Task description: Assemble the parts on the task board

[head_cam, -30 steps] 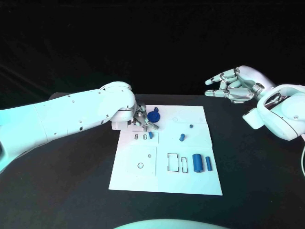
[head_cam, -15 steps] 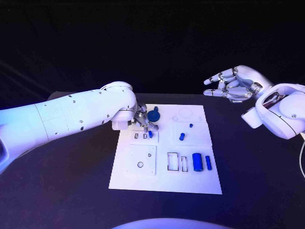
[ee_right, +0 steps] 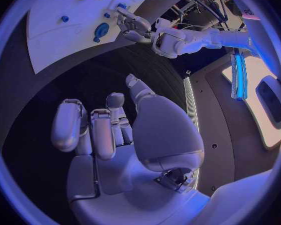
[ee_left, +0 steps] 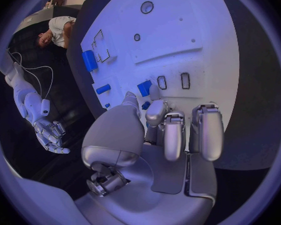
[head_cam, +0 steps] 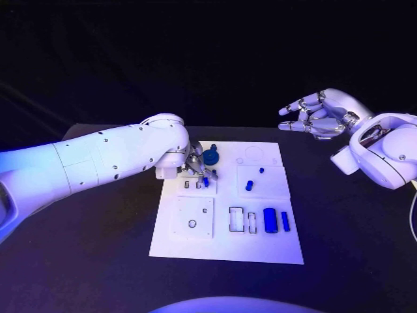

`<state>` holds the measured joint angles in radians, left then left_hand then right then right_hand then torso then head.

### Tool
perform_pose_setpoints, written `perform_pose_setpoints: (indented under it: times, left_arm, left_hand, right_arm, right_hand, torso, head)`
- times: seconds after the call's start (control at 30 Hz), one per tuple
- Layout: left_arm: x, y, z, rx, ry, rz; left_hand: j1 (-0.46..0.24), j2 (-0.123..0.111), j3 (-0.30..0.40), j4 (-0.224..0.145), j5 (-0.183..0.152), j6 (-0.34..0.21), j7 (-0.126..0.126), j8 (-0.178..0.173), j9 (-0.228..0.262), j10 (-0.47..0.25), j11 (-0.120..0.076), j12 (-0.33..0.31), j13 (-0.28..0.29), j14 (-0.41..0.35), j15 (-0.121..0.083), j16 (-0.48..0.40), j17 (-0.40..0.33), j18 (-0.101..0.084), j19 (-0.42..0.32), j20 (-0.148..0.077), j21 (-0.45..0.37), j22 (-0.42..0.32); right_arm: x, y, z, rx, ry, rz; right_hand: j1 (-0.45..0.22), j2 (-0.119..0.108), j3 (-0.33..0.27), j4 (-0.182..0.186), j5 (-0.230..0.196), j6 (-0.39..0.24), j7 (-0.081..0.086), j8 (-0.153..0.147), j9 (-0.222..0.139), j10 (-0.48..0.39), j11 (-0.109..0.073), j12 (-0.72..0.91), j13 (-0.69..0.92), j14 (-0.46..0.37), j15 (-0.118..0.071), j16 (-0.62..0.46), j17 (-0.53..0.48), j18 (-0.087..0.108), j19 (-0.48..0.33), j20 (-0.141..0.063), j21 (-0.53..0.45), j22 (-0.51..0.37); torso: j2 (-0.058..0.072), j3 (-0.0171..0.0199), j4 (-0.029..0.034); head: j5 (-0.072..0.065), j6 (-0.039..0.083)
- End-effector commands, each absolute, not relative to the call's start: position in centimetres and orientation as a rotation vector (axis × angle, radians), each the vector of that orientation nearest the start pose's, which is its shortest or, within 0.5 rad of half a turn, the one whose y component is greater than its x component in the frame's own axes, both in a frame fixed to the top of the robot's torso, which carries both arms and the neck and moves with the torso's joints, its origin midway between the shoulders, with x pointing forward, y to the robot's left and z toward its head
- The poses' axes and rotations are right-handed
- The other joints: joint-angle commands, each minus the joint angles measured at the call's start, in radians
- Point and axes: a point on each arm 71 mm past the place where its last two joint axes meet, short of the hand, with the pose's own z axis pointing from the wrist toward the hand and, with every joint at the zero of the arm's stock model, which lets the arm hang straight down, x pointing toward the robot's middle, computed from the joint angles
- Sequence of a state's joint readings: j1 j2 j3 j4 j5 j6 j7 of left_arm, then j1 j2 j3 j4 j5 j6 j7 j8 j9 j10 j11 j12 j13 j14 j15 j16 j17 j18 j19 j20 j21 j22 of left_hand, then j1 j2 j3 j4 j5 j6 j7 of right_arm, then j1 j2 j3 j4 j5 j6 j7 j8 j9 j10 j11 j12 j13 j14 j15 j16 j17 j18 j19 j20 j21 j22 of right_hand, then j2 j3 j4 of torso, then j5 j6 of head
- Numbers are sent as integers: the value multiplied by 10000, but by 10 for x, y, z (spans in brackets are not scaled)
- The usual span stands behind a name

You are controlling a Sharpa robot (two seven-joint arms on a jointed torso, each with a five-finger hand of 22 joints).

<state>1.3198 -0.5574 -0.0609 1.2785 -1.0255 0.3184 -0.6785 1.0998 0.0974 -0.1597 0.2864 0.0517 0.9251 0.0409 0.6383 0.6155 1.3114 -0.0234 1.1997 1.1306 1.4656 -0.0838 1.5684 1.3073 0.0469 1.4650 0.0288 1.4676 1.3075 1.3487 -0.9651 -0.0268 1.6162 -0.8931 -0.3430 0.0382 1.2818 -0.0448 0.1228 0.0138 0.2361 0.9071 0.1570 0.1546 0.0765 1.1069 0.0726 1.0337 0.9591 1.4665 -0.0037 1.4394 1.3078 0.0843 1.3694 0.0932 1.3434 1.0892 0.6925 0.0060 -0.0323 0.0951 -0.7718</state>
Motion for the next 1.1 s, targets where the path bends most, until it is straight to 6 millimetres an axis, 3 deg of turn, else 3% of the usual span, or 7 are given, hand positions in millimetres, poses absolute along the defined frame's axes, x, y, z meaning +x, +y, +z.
perform_pose_setpoints:
  times: [0.03, 0.47, 0.67, 1.1]
  left_arm:
    - [525, 147, -198, -608, 24489, -2315]
    - [524, 147, -198, -626, 24495, -2325]
    - [524, 147, -199, -685, 24503, -2402]
    - [523, 147, -199, -701, 24537, -2454]
  left_hand:
    - [115, 22, -68, -19, -39, -76, 5, 35, 21, 45, -41, 40, 19, 1052, -42, 24, 2635, -130, 462, -84, 70, 926]
    - [399, 111, -89, -79, -36, -105, 2, 58, 123, 42, -43, 33, 20, 1052, -43, 24, 2635, -126, 454, -84, 61, 918]
    - [1306, 393, 296, -517, -34, -172, -8, 84, 281, 29, -52, 10, 16, 1052, -55, 24, 2635, -123, 445, -93, 51, 915]
    - [1858, 374, 525, -887, -30, -214, -34, 83, 419, 59, -80, 37, 69, 1052, -66, 24, 2635, -126, 447, -97, 58, 942]
  right_arm:
    - [490, -233, -102, 2624, 15770, 9825]
    - [490, -231, -103, 2591, 15859, 9847]
    - [490, -232, -104, 2595, 15892, 9833]
    - [492, -232, -105, 2481, 16020, 9699]
  right_hand:
    - [-61, 28, -51, 4, 39, 63, 5, 52, -2, -76, -25, -59, -8, 519, -58, -60, 296, 80, -47, 5, -37, -5]
    - [-45, 42, -49, 4, 55, 63, 4, 59, -2, -70, -27, -54, -7, 520, -60, -63, 295, 81, -48, 3, -41, -9]
    - [-28, 55, -47, 4, 70, 65, 3, 67, -3, -67, -29, -53, -10, 518, -62, -72, 284, 80, -45, 1, -41, -6]
    - [-11, 65, -45, 1, 80, 67, 2, 75, -3, -59, -32, -47, -7, 520, -64, -73, 286, 80, -45, -1, -44, -9]
  torso:
    - [3, 6, 1]
    - [8, 4, 2]
    - [9, 4, -11]
    - [10, -1, 6]
  head:
    - [1, -8]
    - [15, -35]
    - [21, -54]
    - [44, -75]
